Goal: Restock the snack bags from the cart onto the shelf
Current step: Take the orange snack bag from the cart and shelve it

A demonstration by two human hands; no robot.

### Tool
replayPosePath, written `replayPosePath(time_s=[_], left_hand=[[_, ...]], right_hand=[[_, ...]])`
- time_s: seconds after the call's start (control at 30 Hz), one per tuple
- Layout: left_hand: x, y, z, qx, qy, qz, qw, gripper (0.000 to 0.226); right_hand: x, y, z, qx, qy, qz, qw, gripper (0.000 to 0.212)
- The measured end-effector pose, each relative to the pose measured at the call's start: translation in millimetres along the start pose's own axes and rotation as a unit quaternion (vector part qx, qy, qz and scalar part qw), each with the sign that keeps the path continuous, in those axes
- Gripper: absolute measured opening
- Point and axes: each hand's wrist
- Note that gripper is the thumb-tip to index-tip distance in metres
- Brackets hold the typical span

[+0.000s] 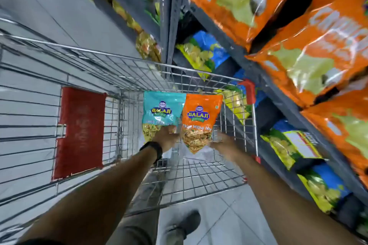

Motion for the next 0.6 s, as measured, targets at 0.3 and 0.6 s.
replayPosePath(time_s=[0.3, 0.6], left_hand=[[67, -14, 42, -0.025, -0.005, -0.052, 0.998, 0.052], [71, -23, 37, -0.122, -0.054, -0.023, 0.991, 0.052]], right_hand=[[64, 2, 17, 0.102, 0.043, 0.028, 0.993, 0.067], [58, -4, 27, 0.16, 0.054, 0.035, 0.985, 0.059]])
Point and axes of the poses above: each hand's wrist, its own x-axis towards the middle knuckle, its own z-axis out of the palm, y = z × x, and after that the axes turned 11 degrees about -y, right-handed
